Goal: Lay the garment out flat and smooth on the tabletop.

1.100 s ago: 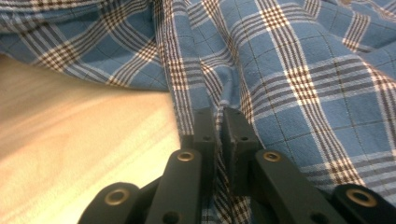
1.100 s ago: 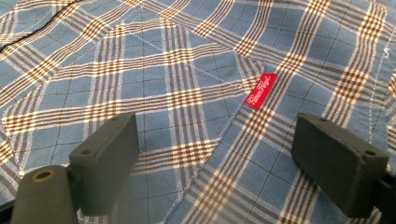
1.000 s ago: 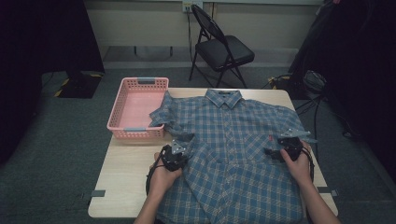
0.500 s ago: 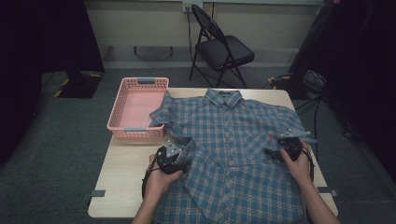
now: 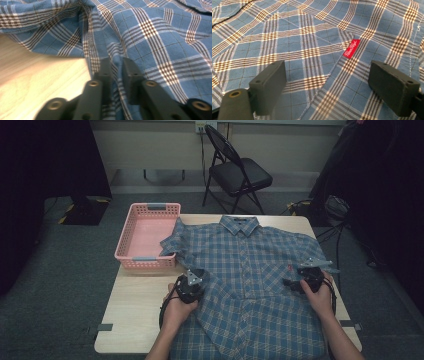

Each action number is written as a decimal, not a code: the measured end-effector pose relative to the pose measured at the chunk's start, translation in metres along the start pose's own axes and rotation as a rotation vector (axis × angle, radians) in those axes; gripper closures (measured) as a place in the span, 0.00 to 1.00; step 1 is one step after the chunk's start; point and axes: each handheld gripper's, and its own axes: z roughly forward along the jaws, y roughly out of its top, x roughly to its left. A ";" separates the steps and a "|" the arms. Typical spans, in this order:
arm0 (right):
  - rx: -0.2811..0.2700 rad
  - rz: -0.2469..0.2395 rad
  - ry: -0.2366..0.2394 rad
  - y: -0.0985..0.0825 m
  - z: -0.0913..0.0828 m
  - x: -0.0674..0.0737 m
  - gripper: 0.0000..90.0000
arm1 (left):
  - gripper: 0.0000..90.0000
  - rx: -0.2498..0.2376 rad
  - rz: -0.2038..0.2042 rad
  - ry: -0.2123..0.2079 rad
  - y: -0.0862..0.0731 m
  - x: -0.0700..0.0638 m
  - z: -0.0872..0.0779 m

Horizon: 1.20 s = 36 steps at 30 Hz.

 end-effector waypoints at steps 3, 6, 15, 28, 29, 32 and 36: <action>0.000 0.000 0.000 0.000 0.000 0.000 0.15 | 0.95 0.005 0.005 -0.015 -0.003 -0.002 -0.002; 0.000 0.000 0.000 0.000 0.000 0.000 0.15 | 0.98 0.002 -0.002 -0.034 -0.008 -0.003 -0.006; 0.000 0.000 0.000 0.000 0.000 0.000 0.15 | 0.98 0.004 -0.042 -0.079 -0.025 -0.003 -0.024; 0.000 0.000 0.001 0.000 0.000 0.000 0.15 | 0.49 -0.086 -0.100 0.025 -0.013 0.008 -0.026; 0.000 0.000 0.001 0.000 0.000 0.000 0.15 | 0.49 -0.075 -0.092 0.029 -0.011 0.009 -0.022; 0.000 0.000 0.001 0.000 0.000 0.000 0.15 | 0.53 -0.043 -0.087 0.028 -0.009 0.009 -0.008; 0.000 0.000 0.001 0.000 0.000 0.000 0.15 | 0.66 -0.021 -0.050 0.031 -0.007 0.005 -0.003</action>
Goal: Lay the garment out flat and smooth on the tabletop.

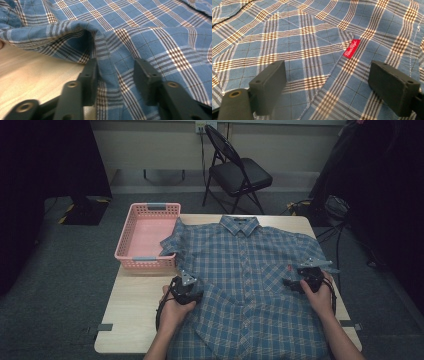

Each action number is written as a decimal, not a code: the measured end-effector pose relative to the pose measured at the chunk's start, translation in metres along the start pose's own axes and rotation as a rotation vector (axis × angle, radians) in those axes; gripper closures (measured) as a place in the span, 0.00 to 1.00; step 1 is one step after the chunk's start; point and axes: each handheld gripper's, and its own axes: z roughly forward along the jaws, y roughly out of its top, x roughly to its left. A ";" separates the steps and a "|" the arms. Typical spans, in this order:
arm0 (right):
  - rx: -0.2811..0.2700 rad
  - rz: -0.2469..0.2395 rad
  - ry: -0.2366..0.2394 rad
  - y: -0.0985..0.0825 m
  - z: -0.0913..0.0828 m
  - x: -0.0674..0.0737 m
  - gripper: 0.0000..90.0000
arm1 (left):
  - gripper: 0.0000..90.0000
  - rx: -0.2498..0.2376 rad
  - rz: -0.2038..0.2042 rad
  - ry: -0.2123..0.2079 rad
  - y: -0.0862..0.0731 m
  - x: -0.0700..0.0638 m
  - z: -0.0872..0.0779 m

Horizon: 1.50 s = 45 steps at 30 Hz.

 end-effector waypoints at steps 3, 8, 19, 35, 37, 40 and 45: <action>0.000 0.000 0.000 0.000 0.000 0.000 0.15 | 0.85 0.024 0.027 0.001 0.000 -0.001 -0.004; 0.000 0.000 0.001 0.000 0.000 0.000 0.15 | 0.94 0.034 0.000 -0.036 -0.008 0.001 -0.014; 0.000 0.000 0.001 0.000 0.000 0.000 0.15 | 0.94 0.037 -0.066 -0.072 -0.041 0.015 -0.050; -0.016 -0.002 0.007 -0.001 -0.004 -0.002 0.17 | 0.41 0.001 -0.068 0.028 -0.053 0.032 -0.062; -0.055 0.017 0.001 -0.006 -0.024 -0.005 0.22 | 0.40 0.016 -0.054 0.021 -0.055 0.033 -0.059; -0.076 0.039 0.003 -0.018 -0.050 -0.005 0.25 | 0.40 0.008 -0.045 0.017 -0.056 0.033 -0.057; -0.054 0.066 -0.030 -0.052 -0.083 -0.003 0.34 | 0.46 0.004 -0.043 0.019 -0.053 0.033 -0.054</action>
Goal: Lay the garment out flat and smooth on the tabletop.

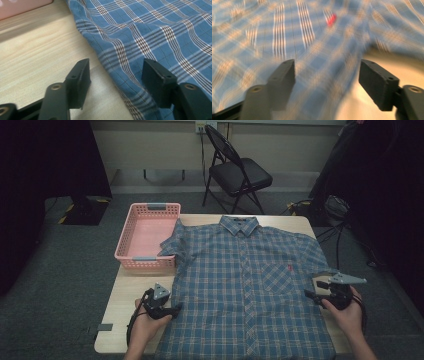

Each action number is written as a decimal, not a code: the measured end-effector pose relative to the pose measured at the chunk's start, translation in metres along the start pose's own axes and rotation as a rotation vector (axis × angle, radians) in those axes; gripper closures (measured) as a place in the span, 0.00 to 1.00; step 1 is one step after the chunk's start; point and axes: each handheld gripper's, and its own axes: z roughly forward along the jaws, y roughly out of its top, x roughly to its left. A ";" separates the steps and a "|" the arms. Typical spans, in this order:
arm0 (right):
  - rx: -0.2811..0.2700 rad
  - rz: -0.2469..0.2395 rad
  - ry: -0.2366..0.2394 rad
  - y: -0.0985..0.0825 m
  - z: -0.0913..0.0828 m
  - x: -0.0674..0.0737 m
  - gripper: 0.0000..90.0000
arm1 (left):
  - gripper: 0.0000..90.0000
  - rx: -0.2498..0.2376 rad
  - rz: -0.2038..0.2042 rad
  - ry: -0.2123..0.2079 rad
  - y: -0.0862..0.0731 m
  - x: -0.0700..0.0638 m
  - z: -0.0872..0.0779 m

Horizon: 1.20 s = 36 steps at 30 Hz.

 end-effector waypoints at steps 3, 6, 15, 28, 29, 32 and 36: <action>0.016 0.019 0.012 -0.018 -0.011 0.004 0.41 | 0.56 -0.012 -0.008 -0.008 0.000 -0.001 0.000; 0.025 0.005 0.003 -0.033 -0.017 0.009 0.43 | 0.68 -0.001 0.007 -0.021 -0.001 -0.004 -0.003; 0.077 0.029 0.116 -0.029 -0.025 0.005 0.99 | 0.98 0.007 -0.004 -0.102 0.002 -0.005 -0.005; -0.098 -0.003 0.139 0.018 -0.086 -0.007 0.99 | 0.98 -0.219 -0.028 -0.211 0.038 -0.014 -0.052; -0.098 -0.007 0.135 0.015 -0.088 -0.006 0.99 | 0.98 -0.208 -0.025 -0.209 0.036 -0.014 -0.053; -0.123 0.003 0.103 0.006 -0.092 -0.004 0.76 | 0.82 -0.161 0.008 -0.120 0.029 -0.014 -0.053; -0.154 -0.005 0.051 0.009 -0.084 0.005 0.33 | 0.34 -0.175 0.078 -0.019 0.033 -0.016 -0.046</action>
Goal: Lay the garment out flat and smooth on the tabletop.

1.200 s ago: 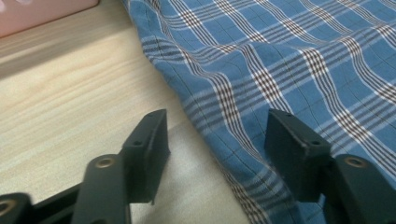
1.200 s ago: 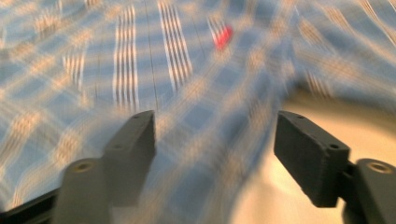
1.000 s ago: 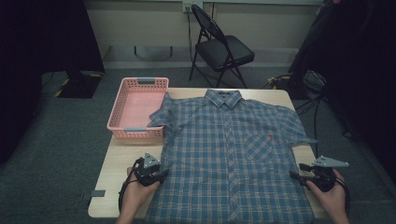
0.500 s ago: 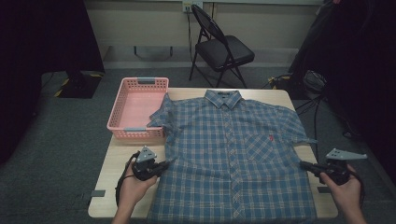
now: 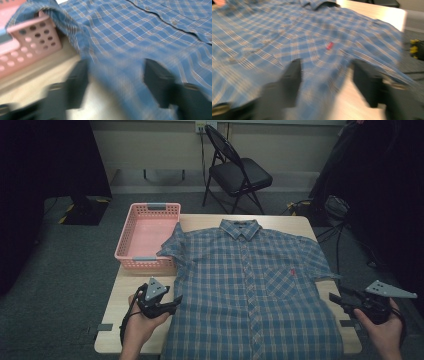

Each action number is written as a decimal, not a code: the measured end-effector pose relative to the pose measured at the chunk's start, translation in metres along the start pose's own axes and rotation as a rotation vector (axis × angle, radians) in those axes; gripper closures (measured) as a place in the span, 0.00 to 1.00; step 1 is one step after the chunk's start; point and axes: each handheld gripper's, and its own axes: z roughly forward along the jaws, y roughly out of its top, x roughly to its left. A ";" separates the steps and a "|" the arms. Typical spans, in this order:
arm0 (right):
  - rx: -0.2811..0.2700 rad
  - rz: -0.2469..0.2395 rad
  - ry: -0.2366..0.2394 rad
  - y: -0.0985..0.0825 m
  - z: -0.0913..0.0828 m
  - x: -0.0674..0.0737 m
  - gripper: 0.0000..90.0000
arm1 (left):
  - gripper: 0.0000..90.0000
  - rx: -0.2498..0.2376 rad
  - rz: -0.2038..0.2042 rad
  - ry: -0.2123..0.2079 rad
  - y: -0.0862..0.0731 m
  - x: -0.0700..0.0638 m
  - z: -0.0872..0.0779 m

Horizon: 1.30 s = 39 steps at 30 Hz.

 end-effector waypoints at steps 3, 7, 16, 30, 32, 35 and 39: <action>0.037 -0.052 0.042 0.000 0.027 0.012 0.21 | 0.24 -0.041 -0.033 -0.056 0.004 -0.002 0.013; 0.079 -0.100 0.118 -0.003 0.062 0.022 0.15 | 0.16 -0.058 -0.023 -0.142 0.009 -0.003 0.031; 0.195 -0.113 0.105 -0.014 0.111 0.028 0.14 | 0.17 0.006 0.072 -0.183 0.006 -0.012 0.054; 0.223 -0.127 0.092 -0.023 0.116 0.023 0.12 | 0.18 0.044 0.124 -0.245 -0.003 -0.013 0.059; 0.223 -0.128 0.091 -0.023 0.116 0.023 0.12 | 0.18 0.048 0.129 -0.248 -0.004 -0.013 0.059; 0.223 -0.127 0.091 -0.023 0.116 0.023 0.12 | 0.18 0.051 0.137 -0.248 -0.004 -0.013 0.058; 0.223 -0.127 0.091 -0.023 0.116 0.023 0.12 | 0.18 0.052 0.135 -0.244 -0.005 -0.012 0.057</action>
